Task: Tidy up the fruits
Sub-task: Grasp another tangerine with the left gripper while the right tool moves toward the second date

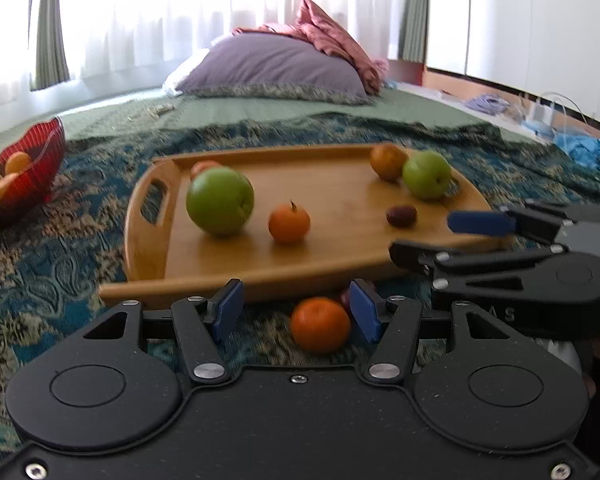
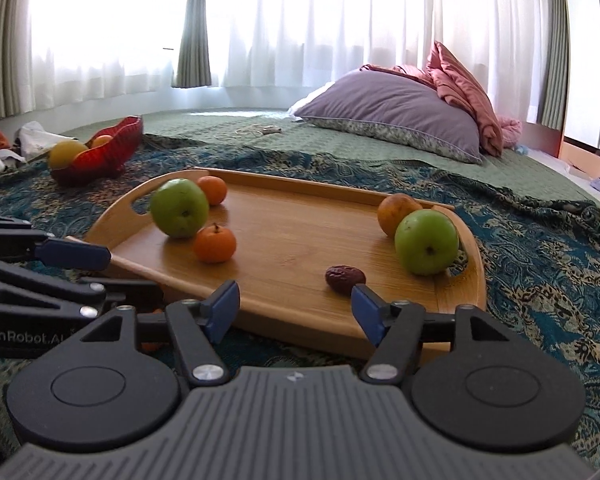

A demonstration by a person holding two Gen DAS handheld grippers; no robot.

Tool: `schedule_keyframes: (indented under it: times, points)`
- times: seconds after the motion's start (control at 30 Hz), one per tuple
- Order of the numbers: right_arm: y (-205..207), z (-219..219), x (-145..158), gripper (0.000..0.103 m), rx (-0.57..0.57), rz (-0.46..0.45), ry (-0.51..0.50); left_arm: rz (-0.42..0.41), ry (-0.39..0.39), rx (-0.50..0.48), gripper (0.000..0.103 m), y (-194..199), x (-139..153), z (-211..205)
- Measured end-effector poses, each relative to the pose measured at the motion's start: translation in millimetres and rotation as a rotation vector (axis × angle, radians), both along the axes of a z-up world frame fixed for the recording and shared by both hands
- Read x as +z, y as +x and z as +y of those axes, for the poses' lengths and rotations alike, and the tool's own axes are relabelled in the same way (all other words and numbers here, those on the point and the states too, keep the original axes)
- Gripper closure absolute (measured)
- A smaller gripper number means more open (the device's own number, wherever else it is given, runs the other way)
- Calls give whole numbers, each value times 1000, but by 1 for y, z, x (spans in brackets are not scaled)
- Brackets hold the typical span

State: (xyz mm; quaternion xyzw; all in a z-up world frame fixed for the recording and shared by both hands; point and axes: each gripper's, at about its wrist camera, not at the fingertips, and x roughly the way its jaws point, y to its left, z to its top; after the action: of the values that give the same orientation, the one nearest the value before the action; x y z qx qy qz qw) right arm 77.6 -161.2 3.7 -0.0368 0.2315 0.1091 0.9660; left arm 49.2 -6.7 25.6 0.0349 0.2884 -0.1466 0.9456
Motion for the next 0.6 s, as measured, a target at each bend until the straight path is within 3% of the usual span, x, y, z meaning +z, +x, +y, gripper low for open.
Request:
schedule_keyframes:
  times: [0.5, 0.6]
  points:
    - [-15, 0, -8, 25, 11, -3, -13, 57, -39, -29, 55, 0, -14, 1]
    - [-13, -2, -10, 24, 1, 6, -1, 68, -53, -42, 66, 2, -15, 0]
